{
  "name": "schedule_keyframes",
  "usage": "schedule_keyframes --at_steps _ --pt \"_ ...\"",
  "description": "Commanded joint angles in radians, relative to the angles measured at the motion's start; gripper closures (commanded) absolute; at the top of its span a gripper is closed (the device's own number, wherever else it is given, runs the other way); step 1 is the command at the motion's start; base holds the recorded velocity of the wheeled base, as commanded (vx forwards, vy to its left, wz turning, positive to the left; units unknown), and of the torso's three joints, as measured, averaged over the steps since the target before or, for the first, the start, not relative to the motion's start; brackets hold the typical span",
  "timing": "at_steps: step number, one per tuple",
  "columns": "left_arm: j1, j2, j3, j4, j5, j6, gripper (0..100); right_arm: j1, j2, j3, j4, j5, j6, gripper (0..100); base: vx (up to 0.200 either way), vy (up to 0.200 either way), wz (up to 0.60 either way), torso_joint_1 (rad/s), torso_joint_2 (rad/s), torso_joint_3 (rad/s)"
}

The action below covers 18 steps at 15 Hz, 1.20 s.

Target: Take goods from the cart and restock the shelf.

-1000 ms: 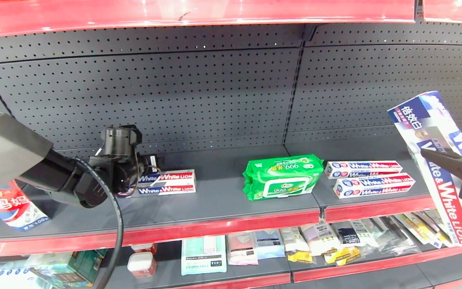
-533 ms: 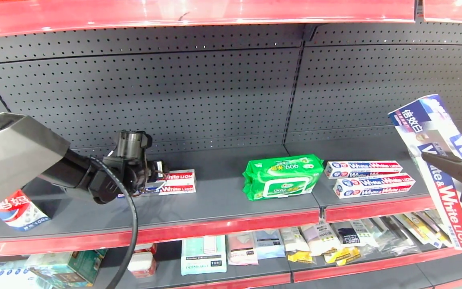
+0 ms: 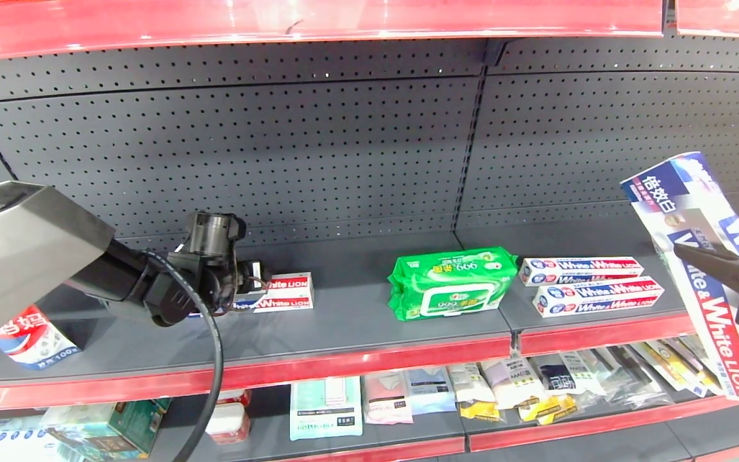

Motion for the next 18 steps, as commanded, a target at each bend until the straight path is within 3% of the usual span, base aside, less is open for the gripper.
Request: schedule_keyframes --at_steps 1,13,18 --pt "0.000 -0.003 0.002 0.005 -0.002 0.000 0 0.000 0.003 0.000 -0.001 0.000 0.000 100 0.000 0.000 0.00 0.000 0.00 0.000" --pt "-0.018 -0.054 0.133 0.000 -0.003 -0.008 0 0.000 0.007 0.009 -0.001 0.000 0.003 100 0.000 0.000 0.00 0.000 0.00 0.000" --pt "-0.018 -0.075 0.199 -0.004 0.000 -0.035 0 0.000 0.006 0.010 -0.001 0.002 0.004 100 0.000 0.000 0.00 0.000 0.00 0.000"
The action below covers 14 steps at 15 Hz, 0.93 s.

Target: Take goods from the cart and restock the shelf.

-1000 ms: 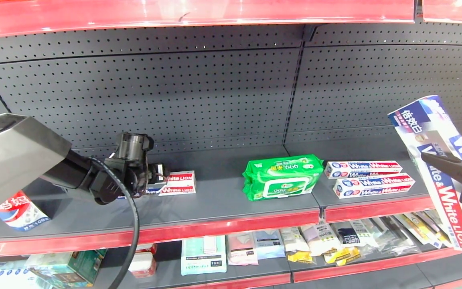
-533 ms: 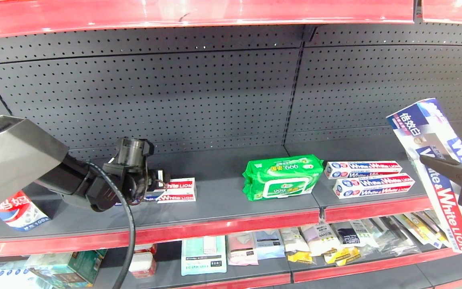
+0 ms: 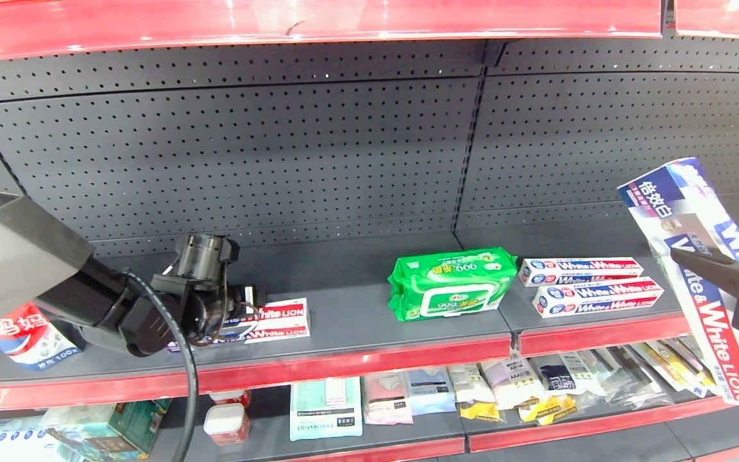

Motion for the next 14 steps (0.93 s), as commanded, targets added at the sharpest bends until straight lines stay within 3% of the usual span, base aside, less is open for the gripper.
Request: schedule_keyframes --at_steps 1,7,14 --pt "0.000 -0.006 0.012 -0.004 0.002 0.001 0 0.000 0.000 0.000 -0.001 0.001 0.000 100 0.000 0.000 0.00 0.000 0.00 0.000" --pt "0.003 -0.011 -0.022 -0.009 -0.006 0.001 0 0.000 0.002 0.001 -0.001 0.001 0.001 100 0.000 0.000 0.00 0.000 0.00 0.000" --pt "-0.052 -0.058 -0.055 0.008 -0.024 -0.012 0 -0.001 -0.012 0.017 -0.001 0.001 0.001 100 0.000 0.000 0.00 0.000 0.00 0.000"
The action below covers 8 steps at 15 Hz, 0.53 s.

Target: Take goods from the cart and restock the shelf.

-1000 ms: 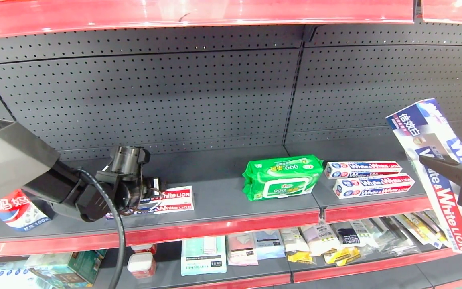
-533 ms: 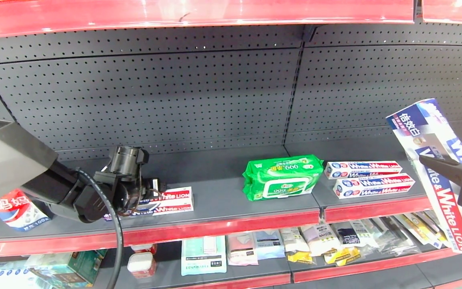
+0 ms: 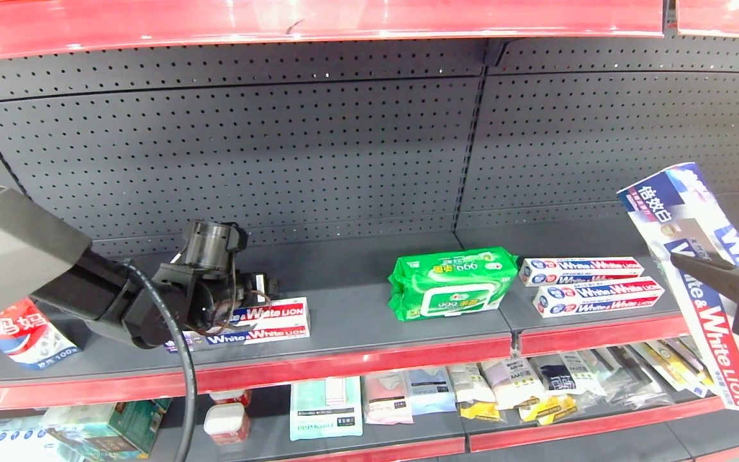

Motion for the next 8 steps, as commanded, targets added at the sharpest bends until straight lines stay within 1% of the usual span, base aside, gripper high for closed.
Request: schedule_keyframes --at_steps 1,5,8 --pt "-0.010 -0.034 0.010 0.027 0.001 -0.001 0 0.000 -0.006 0.001 -0.001 0.000 0.000 100 0.000 0.000 0.00 0.000 0.00 0.000" --pt "-0.016 -0.046 0.033 0.049 0.002 -0.001 0 0.000 -0.013 0.007 -0.001 0.000 0.000 100 0.000 0.000 0.00 0.000 0.00 0.000" --pt "-0.017 -0.048 0.082 0.041 0.001 0.000 0 0.000 -0.020 0.007 -0.001 0.000 0.000 100 0.000 0.000 0.00 0.000 0.00 0.000"
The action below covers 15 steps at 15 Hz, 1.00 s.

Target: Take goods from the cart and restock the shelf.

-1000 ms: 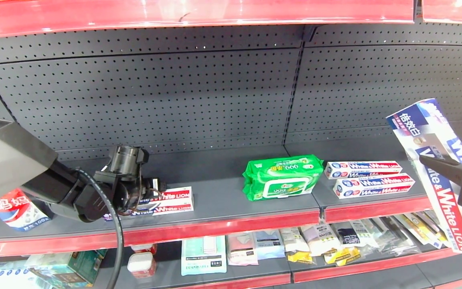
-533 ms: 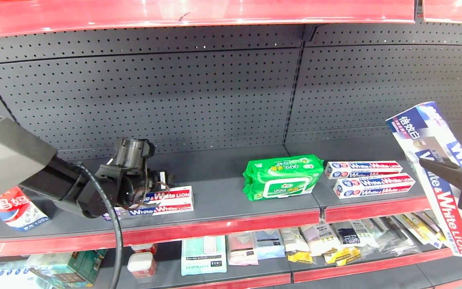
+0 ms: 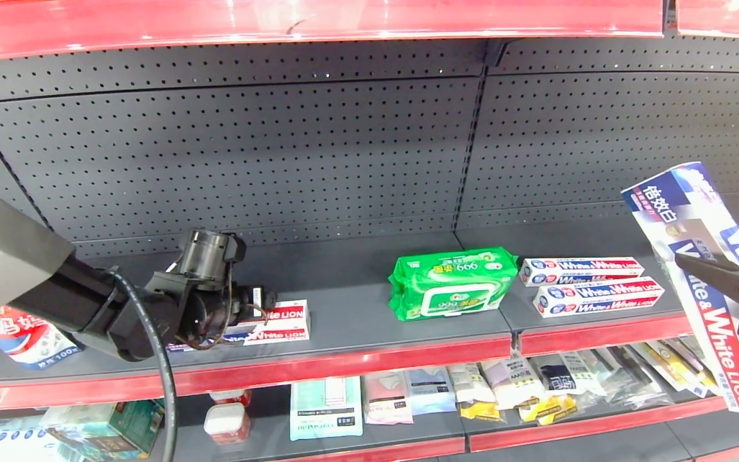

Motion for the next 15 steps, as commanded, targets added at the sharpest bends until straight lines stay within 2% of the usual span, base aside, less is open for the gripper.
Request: schedule_keyframes --at_steps 1,6,11,15 --pt "-0.002 -0.006 0.041 -0.005 0.000 -0.001 0 0.001 -0.003 0.002 -0.001 0.000 0.000 100 0.000 0.000 0.00 0.000 0.00 0.000" --pt "-0.002 -0.014 0.123 -0.062 -0.011 -0.001 0 0.001 0.005 0.002 -0.001 0.000 -0.002 100 0.000 0.000 0.00 0.000 0.00 0.000" --pt "0.004 -0.012 0.113 -0.063 -0.018 -0.001 0 0.002 0.008 0.005 -0.001 0.000 -0.002 100 0.000 0.000 0.00 0.000 0.00 0.000" --pt "0.007 -0.015 0.069 -0.063 -0.018 -0.003 0 0.001 0.006 0.014 -0.001 0.000 0.000 100 0.000 0.000 0.00 0.000 0.00 0.000"
